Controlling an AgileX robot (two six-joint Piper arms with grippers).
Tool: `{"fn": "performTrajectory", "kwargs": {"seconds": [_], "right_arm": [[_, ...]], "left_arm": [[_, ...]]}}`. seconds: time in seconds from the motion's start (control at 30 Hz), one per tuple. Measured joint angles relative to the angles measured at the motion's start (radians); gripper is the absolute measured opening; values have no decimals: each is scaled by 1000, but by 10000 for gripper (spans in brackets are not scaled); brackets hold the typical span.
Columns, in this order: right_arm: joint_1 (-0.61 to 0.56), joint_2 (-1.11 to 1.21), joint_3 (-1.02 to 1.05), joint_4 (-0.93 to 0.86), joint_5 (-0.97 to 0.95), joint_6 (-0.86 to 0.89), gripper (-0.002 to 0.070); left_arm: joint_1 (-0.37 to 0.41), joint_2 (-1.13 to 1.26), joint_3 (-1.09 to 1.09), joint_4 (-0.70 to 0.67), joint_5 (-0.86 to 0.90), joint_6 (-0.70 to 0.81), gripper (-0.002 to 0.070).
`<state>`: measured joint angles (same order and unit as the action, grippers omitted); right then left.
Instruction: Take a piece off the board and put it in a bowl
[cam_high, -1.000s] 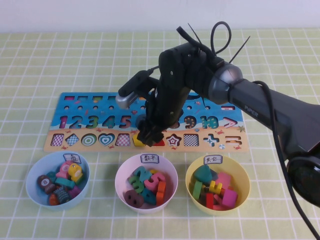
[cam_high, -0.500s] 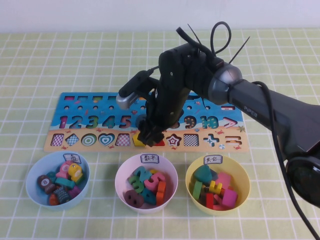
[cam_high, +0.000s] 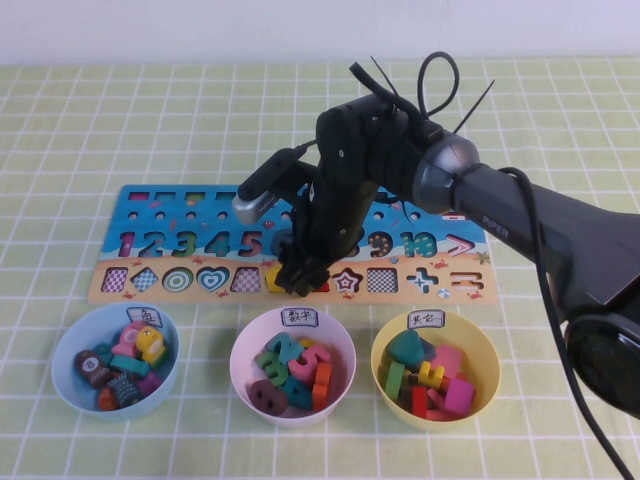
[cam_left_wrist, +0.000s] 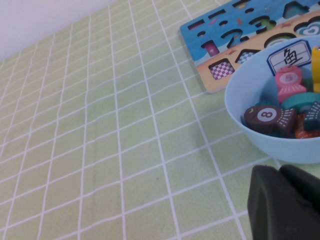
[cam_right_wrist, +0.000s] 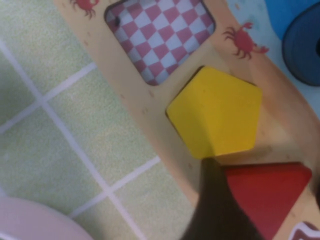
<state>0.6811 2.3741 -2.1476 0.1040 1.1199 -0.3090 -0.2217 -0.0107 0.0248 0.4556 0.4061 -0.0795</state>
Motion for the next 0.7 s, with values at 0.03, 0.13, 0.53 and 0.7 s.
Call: {"fn": "performTrajectory", "kwargs": {"seconds": [0.03, 0.13, 0.53, 0.7], "right_arm": [[0, 0, 0, 2, 2, 0, 366], [0, 0, -2, 6, 8, 0, 330], [0, 9, -91, 4, 103, 0, 301], [0, 9, -162, 4, 112, 0, 301]], "left_arm": [[0, 0, 0, 0, 0, 0, -5], [0, 0, 0, 0, 0, 0, -5], [0, 0, 0, 0, 0, 0, -5], [0, 0, 0, 0, 0, 0, -5]]}}
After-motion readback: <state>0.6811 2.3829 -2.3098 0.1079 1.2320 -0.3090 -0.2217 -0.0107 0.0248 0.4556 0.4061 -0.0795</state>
